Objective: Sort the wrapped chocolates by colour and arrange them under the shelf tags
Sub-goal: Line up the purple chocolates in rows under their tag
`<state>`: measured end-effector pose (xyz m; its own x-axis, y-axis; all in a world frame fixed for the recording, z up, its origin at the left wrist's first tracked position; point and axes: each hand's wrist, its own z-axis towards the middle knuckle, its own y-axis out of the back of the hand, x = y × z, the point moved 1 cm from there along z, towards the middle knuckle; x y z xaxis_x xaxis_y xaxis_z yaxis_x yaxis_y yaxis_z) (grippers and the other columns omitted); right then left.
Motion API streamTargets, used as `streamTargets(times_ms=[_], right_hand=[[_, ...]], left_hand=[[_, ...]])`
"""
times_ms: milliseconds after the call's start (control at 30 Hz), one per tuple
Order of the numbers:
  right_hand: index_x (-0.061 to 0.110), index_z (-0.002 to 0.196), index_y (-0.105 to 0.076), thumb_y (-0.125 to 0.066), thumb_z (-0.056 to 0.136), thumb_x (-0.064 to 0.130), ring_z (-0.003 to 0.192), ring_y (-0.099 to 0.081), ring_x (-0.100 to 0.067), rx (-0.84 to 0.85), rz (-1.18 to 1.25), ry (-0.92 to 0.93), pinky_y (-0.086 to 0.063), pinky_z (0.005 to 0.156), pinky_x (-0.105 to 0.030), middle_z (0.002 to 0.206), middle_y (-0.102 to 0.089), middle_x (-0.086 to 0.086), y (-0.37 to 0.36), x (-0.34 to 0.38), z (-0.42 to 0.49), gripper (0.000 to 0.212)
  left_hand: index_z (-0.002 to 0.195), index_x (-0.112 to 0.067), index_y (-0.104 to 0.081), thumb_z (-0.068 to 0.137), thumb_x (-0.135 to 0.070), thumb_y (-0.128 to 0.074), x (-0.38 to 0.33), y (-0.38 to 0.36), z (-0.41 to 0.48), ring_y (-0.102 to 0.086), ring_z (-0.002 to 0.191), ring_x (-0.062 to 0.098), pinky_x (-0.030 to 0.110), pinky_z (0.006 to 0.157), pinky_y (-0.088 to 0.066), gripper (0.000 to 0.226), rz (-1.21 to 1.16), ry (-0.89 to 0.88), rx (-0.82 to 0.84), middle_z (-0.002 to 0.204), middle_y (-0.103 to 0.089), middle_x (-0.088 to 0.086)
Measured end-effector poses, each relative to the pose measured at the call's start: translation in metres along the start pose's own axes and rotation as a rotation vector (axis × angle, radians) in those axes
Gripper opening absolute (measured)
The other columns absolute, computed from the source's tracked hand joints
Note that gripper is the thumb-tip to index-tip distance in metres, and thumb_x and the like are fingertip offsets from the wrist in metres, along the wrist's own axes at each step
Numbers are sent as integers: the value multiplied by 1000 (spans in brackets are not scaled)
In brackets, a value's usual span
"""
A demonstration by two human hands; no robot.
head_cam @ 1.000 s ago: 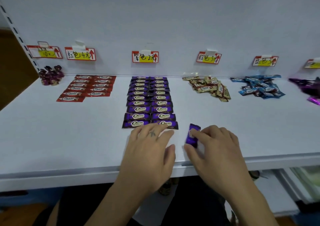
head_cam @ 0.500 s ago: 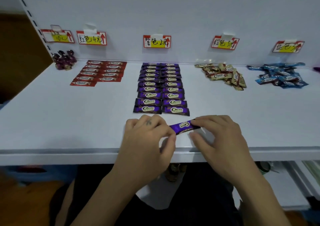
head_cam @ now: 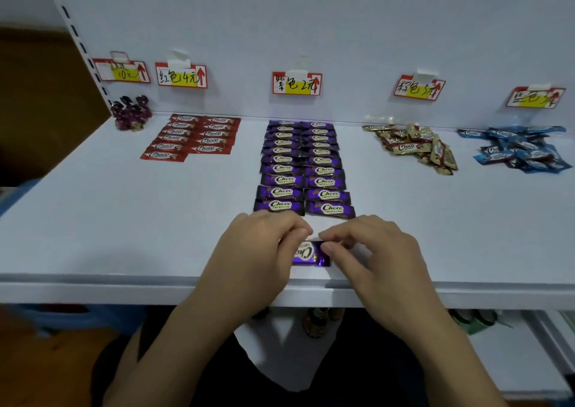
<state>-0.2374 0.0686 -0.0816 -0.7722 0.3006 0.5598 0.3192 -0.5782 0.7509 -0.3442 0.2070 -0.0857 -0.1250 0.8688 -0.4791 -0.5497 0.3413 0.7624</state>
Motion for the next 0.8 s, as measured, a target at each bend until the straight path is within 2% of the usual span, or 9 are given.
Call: streamTargets(times_ms=[100,200,300,333,467,567,667,733,800], right_hand=[[40,82,-69,-71,81,33,84,-60,2,-19,210,-90,-43,72,-11,78,-65,25,-2,12,7,8],[39,82,-69,-72,81,28,79,-63,-3,-6,413,-170,-47,71,-14,75,-67,17,-3,18,10,11],[31,78,-71,-73,81,19,66,-59,-3,-45,498,-211,-44,63,-10,69,-67,8,-5,25,16,13],[29,77,-72,-73,81,16,63,-58,-3,-81,532,-231,-44,62,-10,67,-67,7,-7,27,18,13],[24,76,-71,-74,81,10,60,-58,-5,-219,691,-297,-43,60,-11,66,-69,8,-19,35,20,15],[23,77,-68,-76,78,8,65,-63,-7,-148,747,-272,-47,63,-15,70,-71,5,-31,49,15,17],[25,78,-65,-75,81,16,64,-61,-7,-77,674,-210,-47,61,-16,68,-67,7,-36,55,10,14],[27,77,-63,-68,86,28,64,-59,-8,-89,290,-68,-45,60,-20,66,-64,11,-33,49,6,10],[28,76,-61,-57,86,34,66,-52,-9,-196,-93,33,-39,62,-22,65,-60,13,-27,37,2,13]], left_hand=[[87,-26,-69,94,-23,-59,3,4,-3,-62,75,-1,10,64,-45,13,-302,227,-60,76,-67,-22],[84,-26,-69,92,-20,-58,1,11,-4,-61,60,-1,12,53,-46,15,-548,413,-129,70,-69,-17],[89,-19,-69,89,-17,-60,-1,18,-5,-53,47,4,13,48,-42,8,-713,473,-128,61,-66,-5],[93,-18,-68,86,-16,-64,0,21,-5,-53,49,7,16,49,-43,8,-774,492,-119,63,-67,-2],[104,-17,-63,71,-20,-79,10,23,-3,-59,62,15,31,60,-47,37,-995,609,-195,80,-73,9],[102,-9,-61,82,-15,-68,7,23,1,-67,71,19,28,62,-55,22,-1134,695,-332,84,-74,9],[95,-16,-64,90,-8,-60,6,24,2,-68,73,11,24,60,-55,10,-944,622,-287,82,-72,2],[90,-23,-67,92,-8,-58,8,26,0,-64,70,1,15,58,-50,17,-699,482,-241,80,-70,-7],[87,-27,-66,94,-12,-57,15,27,-2,-60,79,-2,12,62,-47,19,-401,319,-180,79,-67,-15]])
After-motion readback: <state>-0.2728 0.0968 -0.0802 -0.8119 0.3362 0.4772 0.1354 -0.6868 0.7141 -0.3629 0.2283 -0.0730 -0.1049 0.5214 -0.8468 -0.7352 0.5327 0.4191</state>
